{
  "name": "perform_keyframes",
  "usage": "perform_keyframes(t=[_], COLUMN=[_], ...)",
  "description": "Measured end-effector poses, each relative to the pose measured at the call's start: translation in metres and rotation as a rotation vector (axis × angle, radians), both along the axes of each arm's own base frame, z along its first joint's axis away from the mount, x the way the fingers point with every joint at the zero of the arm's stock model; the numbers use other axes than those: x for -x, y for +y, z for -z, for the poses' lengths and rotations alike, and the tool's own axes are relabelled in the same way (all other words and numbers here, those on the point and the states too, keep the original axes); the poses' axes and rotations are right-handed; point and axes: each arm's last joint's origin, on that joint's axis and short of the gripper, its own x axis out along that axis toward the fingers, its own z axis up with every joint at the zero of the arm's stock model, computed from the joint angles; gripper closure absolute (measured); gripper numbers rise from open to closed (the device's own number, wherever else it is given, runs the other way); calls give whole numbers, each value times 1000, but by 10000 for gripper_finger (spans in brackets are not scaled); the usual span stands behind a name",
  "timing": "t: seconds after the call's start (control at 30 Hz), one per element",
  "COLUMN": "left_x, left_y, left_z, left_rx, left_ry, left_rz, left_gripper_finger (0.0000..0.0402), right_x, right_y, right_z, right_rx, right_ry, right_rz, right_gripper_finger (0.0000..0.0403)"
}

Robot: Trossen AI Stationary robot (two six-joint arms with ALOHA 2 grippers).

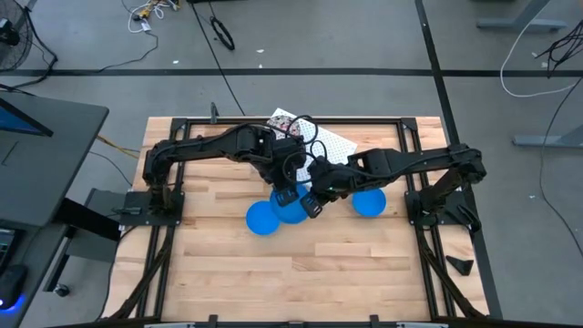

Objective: Pick & Place Mini bowls
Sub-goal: Put the bottom blue bowl on the shelf

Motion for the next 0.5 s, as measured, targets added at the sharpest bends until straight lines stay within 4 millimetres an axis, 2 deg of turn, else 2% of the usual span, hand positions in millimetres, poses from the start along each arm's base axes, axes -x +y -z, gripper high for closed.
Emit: perform_keyframes(t=[0.2, 0.33, 0.5], left_x=[-5, -7, -1], left_y=[-1, -1, 3], left_z=[-2, -11, -17], left_rx=[21, 153, 178], left_ry=[-58, -163, -175], left_rz=[73, 200, 222], left_gripper_finger=[248, 205, 189], right_x=[4, 11, 14], right_y=[2, 3, 3], right_z=[-3, 1, 2], right_rx=[-34, -48, -66], right_ry=[0, 91, 124], right_rz=[-50, -89, -135], right_gripper_finger=[403, 403, 403])
